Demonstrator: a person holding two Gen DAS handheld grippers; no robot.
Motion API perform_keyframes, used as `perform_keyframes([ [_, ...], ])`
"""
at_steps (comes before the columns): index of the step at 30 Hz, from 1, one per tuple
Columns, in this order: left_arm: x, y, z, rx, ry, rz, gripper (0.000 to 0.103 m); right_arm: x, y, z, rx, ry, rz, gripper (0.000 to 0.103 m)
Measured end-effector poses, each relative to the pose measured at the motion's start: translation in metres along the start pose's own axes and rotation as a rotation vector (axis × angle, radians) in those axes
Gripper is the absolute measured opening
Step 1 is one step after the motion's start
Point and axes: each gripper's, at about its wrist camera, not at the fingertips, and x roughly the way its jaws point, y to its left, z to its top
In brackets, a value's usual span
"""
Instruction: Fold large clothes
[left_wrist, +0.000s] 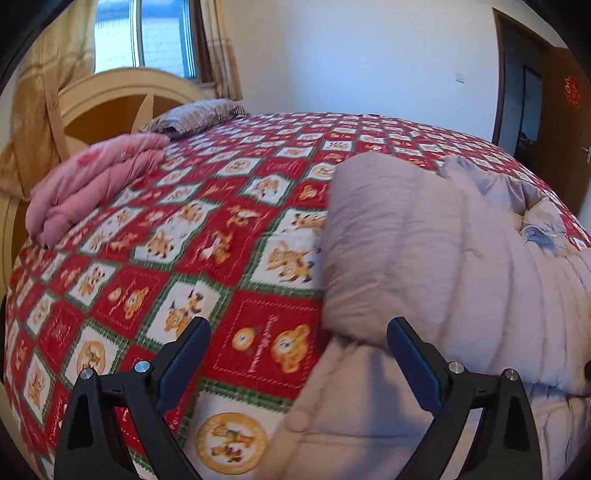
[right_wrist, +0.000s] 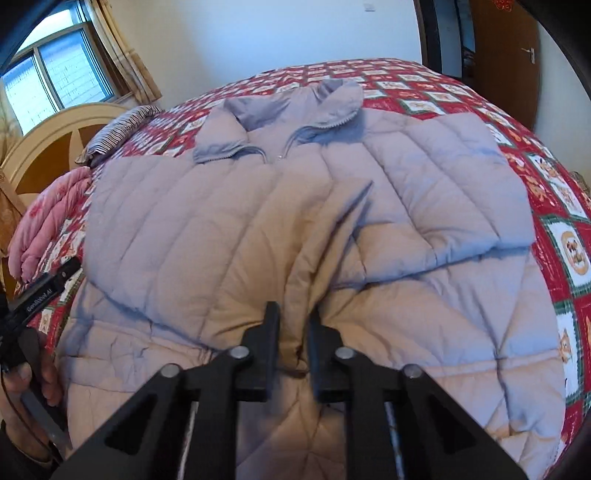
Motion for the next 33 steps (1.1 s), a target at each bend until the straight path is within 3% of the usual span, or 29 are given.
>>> perform_keyframes([
  [7,-0.002,0.026,0.016,-0.081,0.028,-0.041,0.097,-0.017,-0.022,-0.011,0.024,0.0,-0.05,0.016],
  [8,-0.006,0.025,0.023,-0.09,0.021,-0.055,0.097,-0.02,-0.026,-0.012,0.03,-0.007,-0.056,0.031],
  [9,-0.008,0.024,0.029,-0.093,0.014,-0.064,0.097,-0.022,-0.027,-0.01,0.033,-0.017,-0.078,0.057],
  [10,-0.014,0.021,0.038,-0.095,-0.006,-0.08,0.097,-0.029,-0.029,-0.009,0.042,-0.045,-0.101,0.064],
  [13,-0.024,0.004,0.062,-0.097,-0.054,-0.123,0.097,-0.056,-0.036,0.001,0.089,-0.146,-0.161,0.063],
  [15,-0.023,-0.01,0.075,-0.105,-0.073,-0.151,0.097,-0.066,-0.035,0.013,0.12,-0.196,-0.145,0.054],
  [17,-0.012,-0.029,0.088,-0.113,-0.07,-0.153,0.097,-0.063,-0.026,0.027,0.113,-0.208,-0.139,0.051],
  [21,0.023,-0.064,0.097,-0.061,-0.044,-0.08,0.097,-0.03,-0.003,0.053,0.089,-0.188,-0.067,0.05],
  [26,0.082,-0.09,0.079,0.009,0.085,0.002,0.097,0.018,0.008,0.053,0.029,-0.139,-0.107,0.049],
  [33,0.11,-0.082,0.054,-0.056,0.145,-0.056,0.099,0.042,-0.003,0.037,0.008,-0.115,-0.133,0.046],
])
